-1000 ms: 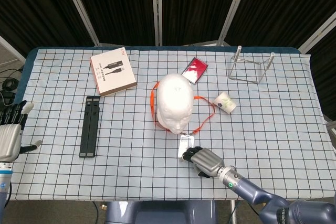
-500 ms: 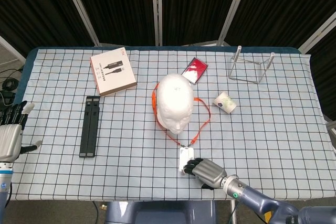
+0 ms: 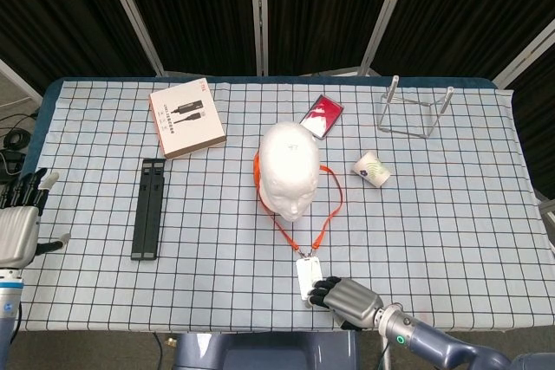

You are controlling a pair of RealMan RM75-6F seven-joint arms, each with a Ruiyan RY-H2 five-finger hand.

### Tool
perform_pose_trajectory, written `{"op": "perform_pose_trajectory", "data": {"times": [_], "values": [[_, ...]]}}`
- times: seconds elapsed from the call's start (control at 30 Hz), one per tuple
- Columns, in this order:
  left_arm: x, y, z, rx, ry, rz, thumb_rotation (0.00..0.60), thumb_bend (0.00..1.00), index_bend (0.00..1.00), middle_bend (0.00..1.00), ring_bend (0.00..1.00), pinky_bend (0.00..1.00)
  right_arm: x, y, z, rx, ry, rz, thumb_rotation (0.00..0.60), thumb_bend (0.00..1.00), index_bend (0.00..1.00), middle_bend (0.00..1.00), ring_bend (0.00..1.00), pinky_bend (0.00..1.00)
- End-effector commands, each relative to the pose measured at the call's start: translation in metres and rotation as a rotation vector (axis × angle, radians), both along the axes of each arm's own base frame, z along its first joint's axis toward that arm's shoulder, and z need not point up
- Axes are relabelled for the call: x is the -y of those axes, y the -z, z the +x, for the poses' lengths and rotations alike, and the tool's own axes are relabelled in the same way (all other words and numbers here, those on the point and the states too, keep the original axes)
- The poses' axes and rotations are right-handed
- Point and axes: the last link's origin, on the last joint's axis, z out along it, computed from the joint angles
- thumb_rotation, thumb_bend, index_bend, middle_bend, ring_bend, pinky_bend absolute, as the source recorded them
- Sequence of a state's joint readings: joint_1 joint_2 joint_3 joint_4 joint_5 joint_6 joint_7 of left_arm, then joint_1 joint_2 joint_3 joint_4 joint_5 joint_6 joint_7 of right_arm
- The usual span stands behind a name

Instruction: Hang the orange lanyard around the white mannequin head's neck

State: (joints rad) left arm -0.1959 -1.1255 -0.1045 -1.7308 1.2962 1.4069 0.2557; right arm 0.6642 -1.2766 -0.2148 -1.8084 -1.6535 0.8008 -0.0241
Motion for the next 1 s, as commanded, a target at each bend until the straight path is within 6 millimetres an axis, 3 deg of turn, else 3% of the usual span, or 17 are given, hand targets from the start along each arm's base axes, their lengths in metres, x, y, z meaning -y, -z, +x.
{"op": "perform_pose_trajectory", "data": {"times": [0.03,0.17,0.3,0.37,0.43,0.57,0.67,1.0], "values": [[0.000,0.000,0.000,0.000,-0.002,0.000,0.600,0.00,0.00,0.00,0.00,0.00,0.001,-0.013,0.003,0.041,-0.014,-0.053,0.600,1.00,0.28,0.22,0.14,0.20],[0.001,0.001,0.000,0.001,-0.002,-0.002,0.600,0.00,0.00,0.00,0.00,0.00,0.008,-0.041,-0.002,0.084,-0.041,-0.174,0.600,0.96,0.28,0.22,0.14,0.19],[0.003,0.001,0.000,0.003,0.001,-0.002,0.600,0.00,0.00,0.00,0.00,0.00,0.012,-0.071,-0.018,0.110,-0.014,-0.297,0.600,0.80,0.28,0.20,0.11,0.13],[0.005,0.000,0.000,0.005,0.003,-0.002,0.600,0.00,0.00,0.00,0.00,0.00,0.013,-0.083,-0.025,0.118,-0.004,-0.356,0.600,0.69,0.28,0.18,0.07,0.06],[0.008,0.000,0.001,0.008,0.005,-0.002,0.600,0.00,0.00,0.00,0.00,0.00,0.014,-0.104,-0.038,0.132,0.014,-0.479,0.600,0.50,0.27,0.11,0.01,0.00],[0.014,-0.001,0.000,0.012,0.001,0.000,0.600,0.00,0.00,0.00,0.00,0.00,0.010,-0.129,-0.062,0.178,0.085,-0.671,0.600,0.17,0.18,0.01,0.00,0.00],[0.018,-0.002,-0.003,0.010,-0.005,0.000,0.600,0.00,0.00,0.00,0.00,0.00,0.006,-0.140,-0.080,0.179,0.146,-0.770,0.600,0.03,0.08,0.00,0.00,0.00],[0.033,-0.005,-0.002,0.021,0.011,0.006,0.600,0.00,0.00,0.00,0.00,0.00,-0.002,-0.162,-0.096,0.202,0.282,-0.954,0.600,0.00,0.01,0.00,0.00,0.00]]}}
